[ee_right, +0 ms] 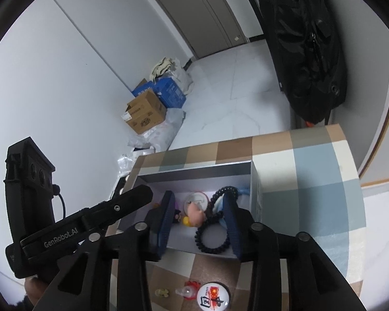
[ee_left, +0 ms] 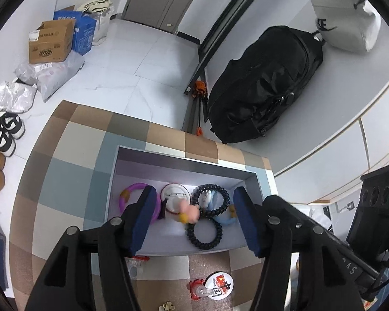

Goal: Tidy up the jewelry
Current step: 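Open both tools to drop the items into the box and lift out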

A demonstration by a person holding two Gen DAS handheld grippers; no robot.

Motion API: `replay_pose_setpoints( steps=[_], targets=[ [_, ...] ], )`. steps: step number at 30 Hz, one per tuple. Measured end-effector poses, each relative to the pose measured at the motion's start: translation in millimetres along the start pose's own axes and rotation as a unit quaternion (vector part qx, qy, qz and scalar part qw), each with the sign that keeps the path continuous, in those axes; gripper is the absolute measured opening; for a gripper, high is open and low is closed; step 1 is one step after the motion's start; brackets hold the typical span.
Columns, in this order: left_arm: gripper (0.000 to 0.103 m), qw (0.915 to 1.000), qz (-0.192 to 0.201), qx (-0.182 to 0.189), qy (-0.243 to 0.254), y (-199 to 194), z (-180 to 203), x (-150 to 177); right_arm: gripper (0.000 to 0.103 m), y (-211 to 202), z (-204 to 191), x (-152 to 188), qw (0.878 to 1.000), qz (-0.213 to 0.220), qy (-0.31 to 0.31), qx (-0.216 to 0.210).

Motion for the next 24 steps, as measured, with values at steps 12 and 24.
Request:
replay_pose_setpoints(
  steps=[12,24],
  targets=[
    [0.07,0.9984,0.019,-0.049,0.021,-13,-1,7,0.07,-14,-5,2,1.0,0.018,-0.018,0.008],
    [0.081,0.9938,0.055,-0.089,0.037,-35,-2,27,0.086,-27,-14,17,0.998,0.027,-0.051,0.021]
  ],
)
Point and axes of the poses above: each gripper's, at about its wrist camera, not at the fingertips, and y roughly the way its jaws point, z to its right, x to its underside, the point moved 1 cm from there along y, roughly the way its jaws point, and after that the axes turned 13 degrees about -x, right-handed, at the moved point
